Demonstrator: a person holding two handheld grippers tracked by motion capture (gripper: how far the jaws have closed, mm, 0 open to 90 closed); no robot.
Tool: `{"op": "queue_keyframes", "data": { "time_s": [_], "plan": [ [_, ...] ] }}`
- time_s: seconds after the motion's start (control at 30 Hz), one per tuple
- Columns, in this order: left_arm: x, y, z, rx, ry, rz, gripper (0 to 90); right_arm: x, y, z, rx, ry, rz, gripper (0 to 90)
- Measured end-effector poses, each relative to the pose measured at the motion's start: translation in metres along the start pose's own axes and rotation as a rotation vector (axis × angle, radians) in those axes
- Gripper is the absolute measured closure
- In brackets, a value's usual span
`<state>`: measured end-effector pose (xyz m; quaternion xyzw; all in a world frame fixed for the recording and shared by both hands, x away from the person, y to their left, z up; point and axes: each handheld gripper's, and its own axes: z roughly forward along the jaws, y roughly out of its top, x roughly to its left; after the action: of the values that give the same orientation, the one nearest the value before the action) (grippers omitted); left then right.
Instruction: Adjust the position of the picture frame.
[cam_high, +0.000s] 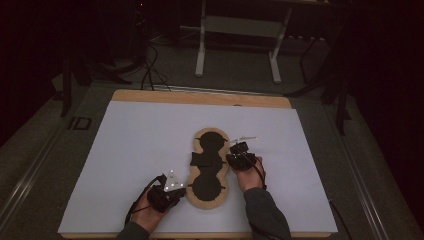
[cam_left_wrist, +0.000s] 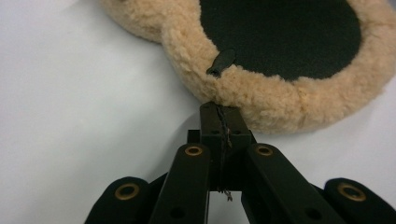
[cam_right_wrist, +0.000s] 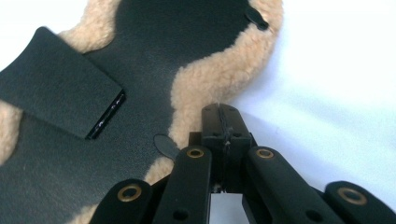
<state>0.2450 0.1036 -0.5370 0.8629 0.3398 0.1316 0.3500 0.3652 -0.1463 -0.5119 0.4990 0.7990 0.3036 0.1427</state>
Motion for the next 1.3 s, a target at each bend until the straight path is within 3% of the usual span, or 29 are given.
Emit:
{"op": "queue_keyframes", "data": {
  "time_s": [0.43,0.7,0.87,1.1,1.3],
  "plan": [
    [-0.012,0.005,0.008,-0.020,-0.051,-0.031,90.0,-0.006,0.006,0.003,0.016,-0.021,0.030,90.0],
    [-0.022,0.010,0.014,-0.028,-0.070,-0.018,90.0,-0.012,0.008,0.005,0.018,-0.008,0.060,90.0],
    [-0.033,0.013,0.018,-0.038,-0.068,0.000,90.0,-0.014,0.006,0.007,0.008,-0.017,0.082,90.0],
    [-0.038,0.015,0.020,-0.039,-0.068,-0.004,90.0,-0.013,0.007,0.008,0.018,-0.031,0.086,90.0],
    [-0.053,0.021,0.027,-0.043,-0.103,0.039,90.0,-0.012,0.009,0.010,0.017,-0.028,0.091,90.0]
  ]
}}
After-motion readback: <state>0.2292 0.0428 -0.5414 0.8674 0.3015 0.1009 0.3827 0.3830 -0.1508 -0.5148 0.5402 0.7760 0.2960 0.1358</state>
